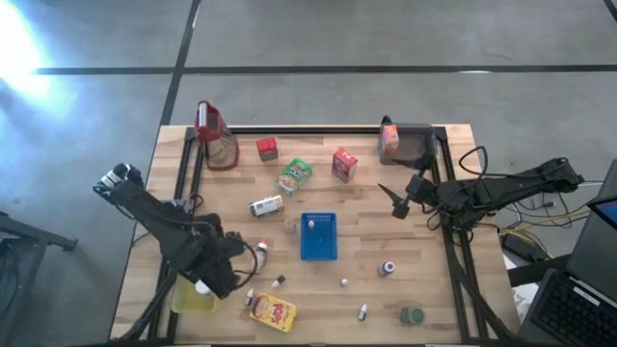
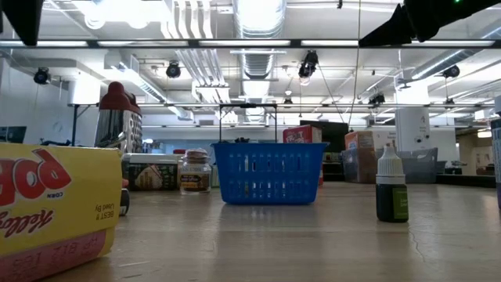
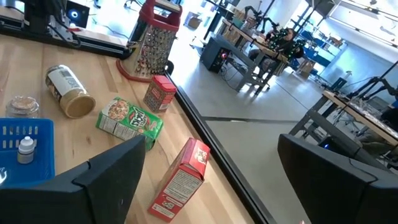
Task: Pick & Place Kitchen Items
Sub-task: Put the white seasoning bottle into the yellow bin
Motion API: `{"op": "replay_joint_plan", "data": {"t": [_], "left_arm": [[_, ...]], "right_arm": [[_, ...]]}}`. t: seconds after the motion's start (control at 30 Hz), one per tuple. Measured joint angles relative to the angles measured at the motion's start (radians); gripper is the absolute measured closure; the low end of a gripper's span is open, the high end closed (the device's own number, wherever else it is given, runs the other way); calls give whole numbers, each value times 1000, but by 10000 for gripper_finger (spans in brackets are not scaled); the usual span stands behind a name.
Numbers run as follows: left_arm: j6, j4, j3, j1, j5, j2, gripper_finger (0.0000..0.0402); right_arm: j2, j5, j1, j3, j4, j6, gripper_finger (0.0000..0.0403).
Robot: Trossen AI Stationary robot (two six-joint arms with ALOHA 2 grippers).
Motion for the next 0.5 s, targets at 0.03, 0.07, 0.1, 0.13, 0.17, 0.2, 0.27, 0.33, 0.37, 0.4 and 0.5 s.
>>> {"op": "replay_joint_plan", "data": {"t": [0.03,0.07,0.1,0.13,0.17,0.2,0.27,0.33,0.37,0.4,0.5], "left_arm": [[-9,-25,-12,0,2,0,136],[-13,-37,-26,0,5,0,136],[-14,-33,-43,-2,10,0,136],[-9,-23,-62,-3,18,0,136],[6,-14,-82,-4,29,0,136],[18,-3,-104,-6,49,1,136],[32,5,-149,-7,85,3,136],[33,2,-194,-7,120,3,136],[33,2,-213,-7,141,3,136],[33,2,-231,-8,159,3,136],[33,20,-276,-9,201,3,136]], "right_arm": [[0,0,0,0,0,0,39],[0,0,0,0,0,1,39],[0,0,0,0,0,0,39],[0,0,0,0,0,0,39],[0,0,0,0,0,0,39],[0,0,0,0,0,1,39],[0,0,0,0,0,5,39],[0,0,0,0,0,2,39],[0,0,0,0,0,0,39],[0,0,0,0,0,0,39],[0,0,0,0,0,5,39]]}}
